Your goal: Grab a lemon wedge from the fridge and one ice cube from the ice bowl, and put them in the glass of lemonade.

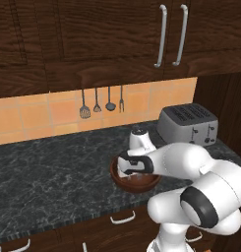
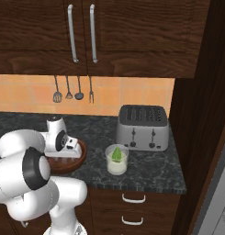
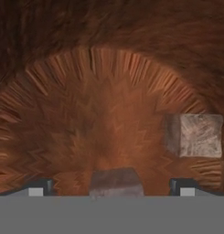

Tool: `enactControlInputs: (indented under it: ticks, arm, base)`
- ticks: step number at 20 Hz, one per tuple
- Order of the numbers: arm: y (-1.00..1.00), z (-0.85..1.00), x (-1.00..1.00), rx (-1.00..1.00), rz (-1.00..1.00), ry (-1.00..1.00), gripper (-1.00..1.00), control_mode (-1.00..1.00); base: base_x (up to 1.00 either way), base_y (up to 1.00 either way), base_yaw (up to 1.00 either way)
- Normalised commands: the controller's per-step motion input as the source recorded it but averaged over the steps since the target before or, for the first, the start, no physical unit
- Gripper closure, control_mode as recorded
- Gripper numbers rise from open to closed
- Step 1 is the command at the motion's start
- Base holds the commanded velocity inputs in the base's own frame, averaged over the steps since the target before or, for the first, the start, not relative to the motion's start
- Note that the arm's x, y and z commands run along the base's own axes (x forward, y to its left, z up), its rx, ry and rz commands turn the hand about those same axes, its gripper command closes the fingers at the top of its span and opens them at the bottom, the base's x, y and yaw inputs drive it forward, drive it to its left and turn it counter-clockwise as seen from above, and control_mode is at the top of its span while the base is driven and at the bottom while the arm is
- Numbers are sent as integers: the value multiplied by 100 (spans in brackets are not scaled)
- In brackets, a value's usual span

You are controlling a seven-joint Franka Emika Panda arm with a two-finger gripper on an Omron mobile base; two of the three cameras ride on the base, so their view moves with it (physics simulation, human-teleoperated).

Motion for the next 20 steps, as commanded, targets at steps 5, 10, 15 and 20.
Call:
enactControlInputs:
  ticks: [5, 10, 15, 20]
  arm:
    - [0, 0, -5, 0, 0, -2, -100, -100]
    - [0, -15, 0, 0, 0, 0, -100, -100]
    - [0, -19, -1, 0, 0, 0, -100, -100]
    - [0, 0, -3, 0, 0, -3, -100, -100]
  base:
    - [0, 0, 0]
    - [0, 0, 0]
    - [0, 0, 0]
    - [0, 0, 0]
